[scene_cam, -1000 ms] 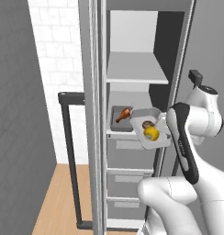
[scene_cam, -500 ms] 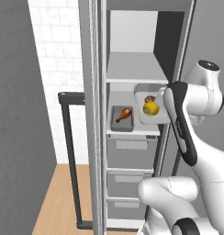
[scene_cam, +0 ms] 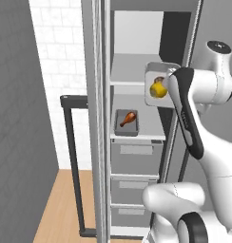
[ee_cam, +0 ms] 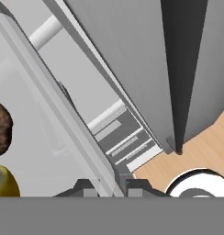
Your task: Take the meat container that has the chicken drumstick and place it on the second highest rack of the freezer. Then take the vegetable container that has the mushroom and lemon and place it on the highest rack of the freezer.
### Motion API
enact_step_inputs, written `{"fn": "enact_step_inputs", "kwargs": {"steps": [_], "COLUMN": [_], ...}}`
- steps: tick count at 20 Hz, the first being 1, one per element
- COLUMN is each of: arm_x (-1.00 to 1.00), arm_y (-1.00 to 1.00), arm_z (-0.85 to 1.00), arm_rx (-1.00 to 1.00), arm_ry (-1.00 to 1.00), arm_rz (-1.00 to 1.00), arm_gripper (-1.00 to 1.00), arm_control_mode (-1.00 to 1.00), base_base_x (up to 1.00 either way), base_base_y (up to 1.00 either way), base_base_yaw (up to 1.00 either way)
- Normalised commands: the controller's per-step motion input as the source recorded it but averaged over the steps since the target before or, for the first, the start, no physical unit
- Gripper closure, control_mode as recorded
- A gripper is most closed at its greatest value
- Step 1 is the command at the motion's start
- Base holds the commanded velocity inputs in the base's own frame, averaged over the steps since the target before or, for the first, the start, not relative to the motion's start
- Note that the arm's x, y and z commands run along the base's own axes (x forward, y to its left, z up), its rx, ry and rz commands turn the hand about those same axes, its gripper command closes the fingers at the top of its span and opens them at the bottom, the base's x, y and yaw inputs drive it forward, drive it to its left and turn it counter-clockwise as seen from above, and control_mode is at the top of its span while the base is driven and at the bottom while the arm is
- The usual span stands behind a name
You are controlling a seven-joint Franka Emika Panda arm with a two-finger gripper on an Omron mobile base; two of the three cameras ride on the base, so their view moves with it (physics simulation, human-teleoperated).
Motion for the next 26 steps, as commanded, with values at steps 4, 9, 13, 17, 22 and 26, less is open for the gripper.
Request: {"fn": "enact_step_inputs", "kwargs": {"steps": [4, 9, 13, 17, 22, 26], "arm_x": [0.36, 0.41, 0.5, 0.5, 0.5, 0.57], "arm_y": [0.0, 0.0, 0.0, 0.0, -0.03, 0.0], "arm_z": [0.17, 0.02, 0.0, 0.0, 0.04, 0.1], "arm_rx": [0.0, 0.0, 0.0, 0.0, 0.0, 0.0], "arm_ry": [-0.03, 0.0, 0.0, 0.0, 0.0, 0.0], "arm_rz": [-0.07, -0.04, -0.03, 0.0, 0.0, -0.01], "arm_gripper": [1.0, 1.0, 1.0, 1.0, 1.0, 1.0], "arm_control_mode": [-1.0, -1.0, -1.0, -1.0, -1.0, -1.0], "base_base_x": [0.0, 0.0, 0.0, 0.0, 0.0, 0.0], "base_base_y": [0.0, 0.0, 0.0, 0.0, 0.0, 0.0], "base_base_yaw": [0.0, 0.0, 0.0, 0.0, 0.0, 0.0]}}
